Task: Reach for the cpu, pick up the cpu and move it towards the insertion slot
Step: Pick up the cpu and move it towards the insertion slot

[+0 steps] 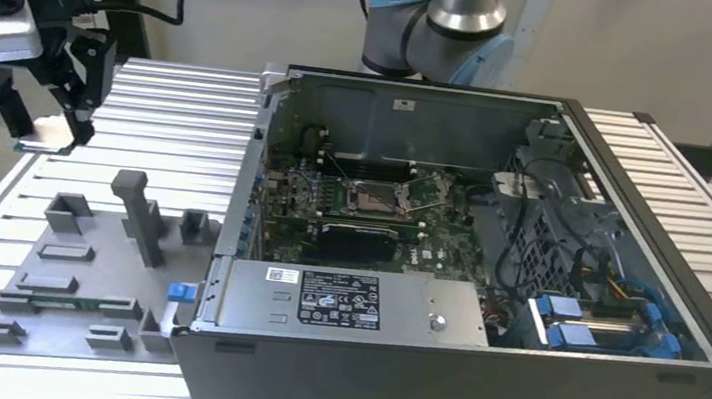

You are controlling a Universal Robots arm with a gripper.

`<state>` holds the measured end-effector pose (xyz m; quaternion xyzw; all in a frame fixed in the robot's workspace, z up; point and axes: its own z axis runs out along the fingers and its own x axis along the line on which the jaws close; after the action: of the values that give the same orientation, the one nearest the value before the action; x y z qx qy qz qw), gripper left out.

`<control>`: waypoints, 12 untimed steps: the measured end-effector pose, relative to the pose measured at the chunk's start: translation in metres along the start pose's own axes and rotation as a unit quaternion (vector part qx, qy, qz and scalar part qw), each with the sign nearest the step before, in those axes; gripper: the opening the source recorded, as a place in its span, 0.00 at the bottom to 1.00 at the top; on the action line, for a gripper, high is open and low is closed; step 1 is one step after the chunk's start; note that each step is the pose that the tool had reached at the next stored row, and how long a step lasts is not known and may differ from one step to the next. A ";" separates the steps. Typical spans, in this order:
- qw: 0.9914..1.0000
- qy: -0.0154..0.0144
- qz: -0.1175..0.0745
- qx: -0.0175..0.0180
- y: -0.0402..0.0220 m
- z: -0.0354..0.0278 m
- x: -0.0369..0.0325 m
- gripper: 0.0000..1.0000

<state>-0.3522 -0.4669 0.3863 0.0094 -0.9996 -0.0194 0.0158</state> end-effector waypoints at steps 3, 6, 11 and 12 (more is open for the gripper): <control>1.000 0.001 0.000 0.000 -0.0001 -0.0001 -0.0056 0.00; 1.000 0.002 0.000 0.000 -0.0002 -0.0004 -0.0111 0.00; 1.000 0.003 0.000 0.000 -0.0004 -0.0007 -0.0204 0.00; 1.000 0.003 0.000 0.000 -0.0004 -0.0007 -0.0221 0.00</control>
<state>-0.3300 -0.4670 0.3864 0.0094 -0.9996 -0.0194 0.0191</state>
